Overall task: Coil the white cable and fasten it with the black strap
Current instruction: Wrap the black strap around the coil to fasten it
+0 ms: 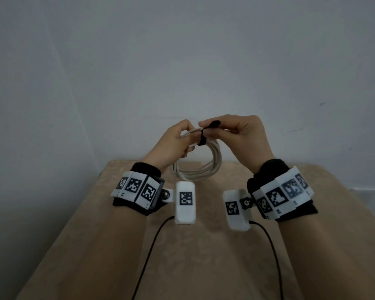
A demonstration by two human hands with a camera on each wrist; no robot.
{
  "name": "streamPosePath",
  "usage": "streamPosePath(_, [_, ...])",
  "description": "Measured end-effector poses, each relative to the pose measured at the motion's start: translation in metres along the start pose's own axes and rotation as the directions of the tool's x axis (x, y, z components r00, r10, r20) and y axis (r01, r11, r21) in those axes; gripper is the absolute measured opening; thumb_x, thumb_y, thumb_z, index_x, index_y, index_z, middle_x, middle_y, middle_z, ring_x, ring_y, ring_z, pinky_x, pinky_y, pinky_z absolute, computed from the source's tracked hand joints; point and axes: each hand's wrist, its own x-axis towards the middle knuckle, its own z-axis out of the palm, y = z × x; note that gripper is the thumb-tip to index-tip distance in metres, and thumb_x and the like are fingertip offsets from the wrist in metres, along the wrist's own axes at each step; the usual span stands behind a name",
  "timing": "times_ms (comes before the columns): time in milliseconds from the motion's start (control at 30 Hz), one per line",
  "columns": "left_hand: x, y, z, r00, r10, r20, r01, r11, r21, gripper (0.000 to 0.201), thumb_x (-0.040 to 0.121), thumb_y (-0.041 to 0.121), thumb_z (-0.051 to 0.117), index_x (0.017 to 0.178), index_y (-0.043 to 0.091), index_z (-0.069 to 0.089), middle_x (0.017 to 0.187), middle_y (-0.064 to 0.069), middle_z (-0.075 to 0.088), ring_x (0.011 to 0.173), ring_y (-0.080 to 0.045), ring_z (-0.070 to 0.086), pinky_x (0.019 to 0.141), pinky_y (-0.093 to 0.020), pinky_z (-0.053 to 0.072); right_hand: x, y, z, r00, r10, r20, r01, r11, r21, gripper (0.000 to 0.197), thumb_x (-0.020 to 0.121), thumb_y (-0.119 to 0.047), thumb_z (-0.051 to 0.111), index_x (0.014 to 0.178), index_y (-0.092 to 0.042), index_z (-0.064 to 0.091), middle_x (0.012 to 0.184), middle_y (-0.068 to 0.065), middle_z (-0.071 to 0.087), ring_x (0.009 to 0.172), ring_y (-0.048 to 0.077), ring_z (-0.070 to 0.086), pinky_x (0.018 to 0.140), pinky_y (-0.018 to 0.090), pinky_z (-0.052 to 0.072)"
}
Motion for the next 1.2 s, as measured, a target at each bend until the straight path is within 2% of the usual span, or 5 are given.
streamPosePath(200, [-0.001, 0.004, 0.007, 0.987, -0.024, 0.158, 0.01, 0.996, 0.09, 0.019, 0.097, 0.022, 0.053, 0.101, 0.004, 0.054, 0.084, 0.002, 0.06, 0.064, -0.013, 0.047, 0.055, -0.023, 0.033, -0.001, 0.01, 0.001, 0.977, -0.196, -0.084, 0.175, 0.961, -0.213, 0.013, 0.086, -0.007, 0.065, 0.093, -0.01, 0.075, 0.088, -0.001, 0.073, 0.086, 0.008, 0.068, 0.082, 0.024, 0.053])
streamPosePath(433, [0.0, 0.0, 0.008, 0.989, -0.064, 0.132, 0.054, 0.996, 0.073, 0.017, 0.096, 0.023, 0.055, 0.086, 0.01, 0.048, 0.07, -0.001, 0.057, 0.051, -0.007, 0.043, 0.053, -0.024, 0.031, 0.0, 0.021, 0.006, 0.949, -0.301, -0.092, 0.25, 0.898, -0.362, 0.014, 0.088, -0.011, 0.062, 0.094, -0.007, 0.074, 0.084, 0.004, 0.074, 0.074, 0.012, 0.068, 0.068, 0.033, 0.055])
streamPosePath(800, [-0.004, 0.001, 0.002, 0.984, -0.087, 0.153, 0.098, 0.993, -0.065, 0.014, 0.097, 0.014, 0.051, 0.084, 0.011, 0.046, 0.074, -0.004, 0.048, 0.044, -0.003, 0.04, 0.056, -0.028, 0.029, -0.003, 0.009, 0.006, 0.995, -0.058, -0.078, 0.055, 0.998, -0.04, 0.01, 0.088, -0.007, 0.062, 0.092, -0.01, 0.07, 0.085, 0.009, 0.073, 0.065, 0.016, 0.066, 0.067, 0.028, 0.056])
streamPosePath(1067, [-0.004, 0.005, 0.001, 0.978, -0.061, 0.198, 0.092, 0.984, -0.152, 0.014, 0.096, 0.016, 0.051, 0.083, 0.01, 0.049, 0.049, 0.011, 0.05, 0.04, -0.003, 0.036, 0.059, -0.028, 0.034, -0.001, 0.014, 0.006, 0.968, 0.13, -0.216, -0.092, 0.98, 0.175, 0.01, 0.091, -0.009, 0.06, 0.087, -0.015, 0.068, 0.072, 0.003, 0.073, 0.065, 0.029, 0.067, 0.061, 0.03, 0.055])
streamPosePath(1200, [-0.002, 0.003, 0.004, 0.995, -0.074, 0.06, 0.085, 0.973, -0.216, 0.015, 0.098, 0.017, 0.049, 0.084, 0.011, 0.047, 0.056, 0.002, 0.045, 0.038, -0.002, 0.035, 0.058, -0.029, 0.033, -0.001, 0.021, 0.006, 0.953, 0.129, -0.273, -0.095, 0.986, 0.136, 0.011, 0.09, -0.008, 0.061, 0.087, -0.015, 0.068, 0.068, -0.001, 0.07, 0.06, 0.013, 0.063, 0.062, 0.026, 0.053])
